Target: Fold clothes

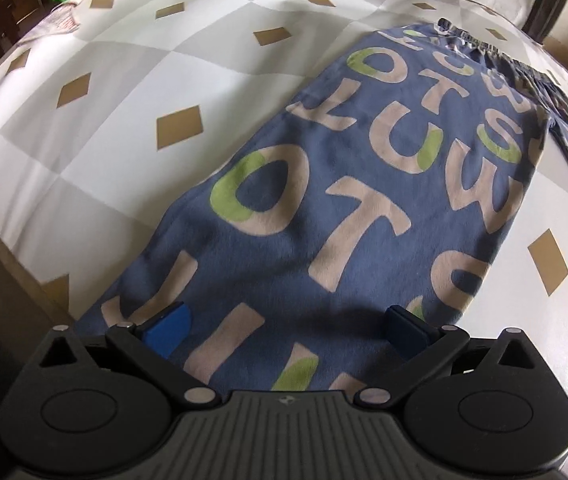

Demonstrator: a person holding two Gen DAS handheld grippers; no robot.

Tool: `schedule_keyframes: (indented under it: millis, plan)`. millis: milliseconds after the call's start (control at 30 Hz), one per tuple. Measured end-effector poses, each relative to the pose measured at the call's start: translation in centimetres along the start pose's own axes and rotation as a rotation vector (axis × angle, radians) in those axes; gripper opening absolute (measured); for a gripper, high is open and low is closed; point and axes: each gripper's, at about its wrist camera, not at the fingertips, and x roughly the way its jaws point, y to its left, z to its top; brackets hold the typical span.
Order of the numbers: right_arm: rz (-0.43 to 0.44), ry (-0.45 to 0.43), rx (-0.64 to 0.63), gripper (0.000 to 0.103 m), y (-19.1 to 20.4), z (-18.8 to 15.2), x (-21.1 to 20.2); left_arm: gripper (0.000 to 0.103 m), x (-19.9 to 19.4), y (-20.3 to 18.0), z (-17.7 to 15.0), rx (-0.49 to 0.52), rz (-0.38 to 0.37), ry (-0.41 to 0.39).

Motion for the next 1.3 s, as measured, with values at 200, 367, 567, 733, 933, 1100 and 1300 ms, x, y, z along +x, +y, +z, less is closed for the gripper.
schedule_keyframes:
  millis: [200, 367, 567, 733, 933, 1100, 1300]
  plan:
    - [0.002, 0.002, -0.003, 0.093, 0.1, -0.1, 0.0, 0.103, -0.1, 0.2, -0.3, 0.004, 0.003, 0.019]
    - [0.005, 0.009, -0.008, 0.093, 0.2, -0.2, 0.0, 0.103, -0.3, 0.5, -0.6, 0.002, 0.006, 0.036]
    - [0.009, 0.020, -0.013, 0.093, 0.2, -0.3, -0.1, 0.103, -0.5, 0.8, -1.0, -0.003, 0.008, 0.052]
    - [0.013, 0.030, -0.019, 0.093, 0.2, -0.3, -0.1, 0.103, -0.6, 1.0, -1.3, -0.011, 0.012, 0.065]
    - [0.026, 0.038, -0.010, 0.093, -0.1, -0.4, -0.3, 0.103, -0.8, 1.5, -1.6, -0.037, 0.015, 0.085]
    - [0.042, 0.043, 0.003, 0.093, -0.4, -0.5, -0.6, 0.103, -1.1, 1.6, -1.9, -0.041, 0.023, 0.090]
    - [0.061, 0.030, 0.029, 0.093, -1.0, -0.6, -1.3, 0.103, -2.5, 0.3, -2.5, 0.044, 0.021, 0.045]
